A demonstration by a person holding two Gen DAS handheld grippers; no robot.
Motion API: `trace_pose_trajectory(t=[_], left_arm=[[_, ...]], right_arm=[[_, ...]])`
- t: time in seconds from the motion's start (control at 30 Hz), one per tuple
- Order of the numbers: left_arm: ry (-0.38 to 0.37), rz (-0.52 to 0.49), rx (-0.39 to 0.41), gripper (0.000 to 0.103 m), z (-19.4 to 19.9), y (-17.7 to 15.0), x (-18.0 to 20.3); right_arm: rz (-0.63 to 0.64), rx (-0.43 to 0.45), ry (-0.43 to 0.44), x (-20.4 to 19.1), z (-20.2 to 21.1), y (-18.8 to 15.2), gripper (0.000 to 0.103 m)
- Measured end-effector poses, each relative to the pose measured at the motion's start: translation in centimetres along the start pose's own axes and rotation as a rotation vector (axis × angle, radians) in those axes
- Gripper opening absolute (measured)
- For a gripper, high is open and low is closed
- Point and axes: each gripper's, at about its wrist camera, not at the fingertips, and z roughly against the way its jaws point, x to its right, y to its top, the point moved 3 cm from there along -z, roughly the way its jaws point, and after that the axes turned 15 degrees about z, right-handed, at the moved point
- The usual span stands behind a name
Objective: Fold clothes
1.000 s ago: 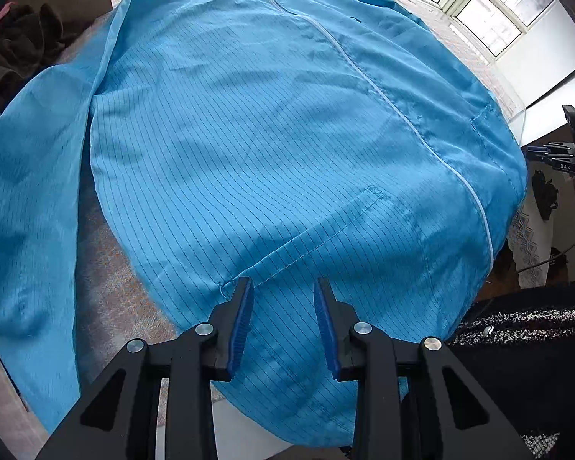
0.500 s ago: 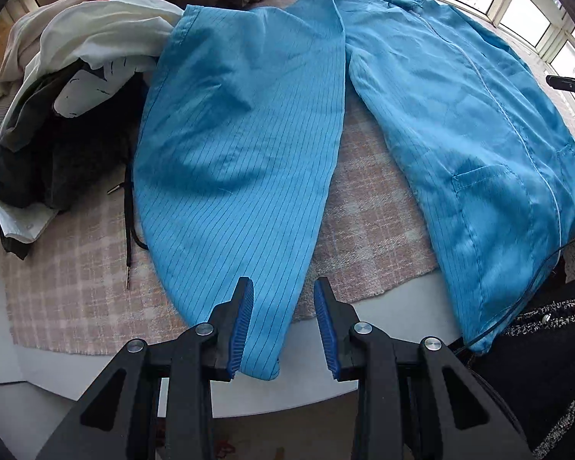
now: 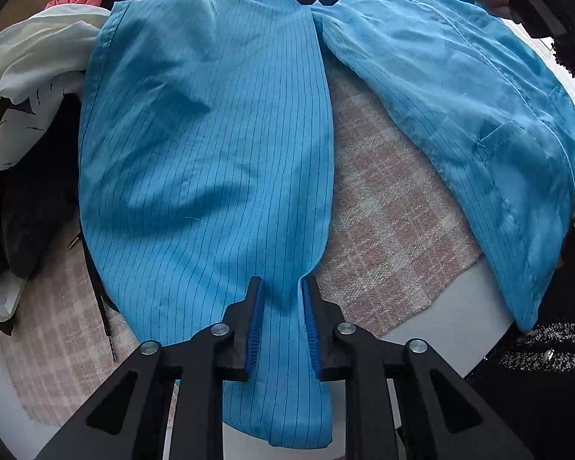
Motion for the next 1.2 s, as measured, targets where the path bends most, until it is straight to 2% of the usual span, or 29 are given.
trace_pose_trajectory(t=[0.13,0.2,0.27,0.3,0.53,0.67,0.77,0.83,0.87,1.0,1.07,1.2], left_arm=[[-0.030,-0.002,0.024,0.001,0.8,0.7,-2.0],[-0.079,0.022,0.041,0.000,1.7,1.1,-2.9],[-0.162,0.069,0.052,0.000,2.8,1.6,-3.9],[-0.197,0.092,0.061,0.000,3.4,1.9,-4.4],[-0.358,0.187,0.166,0.000,10.2,4.8,-5.7],[-0.433,0.196,0.219,0.000,14.5,6.8,-3.4],[-0.526,0.184,0.234,0.000,16.9,9.0,-0.4],[-0.555,0.140,0.237,0.000,17.9,10.5,2.5],[-0.564,0.113,0.238,0.000,18.2,11.2,4.2],[-0.589,0.062,0.251,0.000,18.5,13.9,8.2],[-0.584,0.086,0.256,0.000,18.1,14.8,8.2],[-0.615,0.140,0.268,0.000,18.2,16.0,7.1]], right_arm=[[-0.070,-0.028,0.003,0.5,-1.1,1.0,0.034],[-0.080,0.001,0.024,0.5,-1.2,1.6,0.034],[-0.088,0.038,0.050,0.7,-1.1,2.3,0.018],[-0.092,0.053,0.058,0.9,-0.8,2.7,0.007],[-0.066,0.153,0.063,3.0,3.3,5.8,0.005],[-0.025,0.211,0.044,4.9,6.8,6.8,0.005],[-0.015,0.232,0.053,6.2,9.0,4.6,0.011],[-0.009,0.246,0.059,7.1,10.5,3.2,0.027],[-0.005,0.253,0.062,7.5,11.3,2.5,0.028],[0.040,0.265,0.119,6.8,12.7,-7.3,0.028],[0.055,0.240,0.183,5.3,12.3,-12.8,0.028],[0.108,0.172,0.253,-0.8,9.8,-21.6,0.028]])
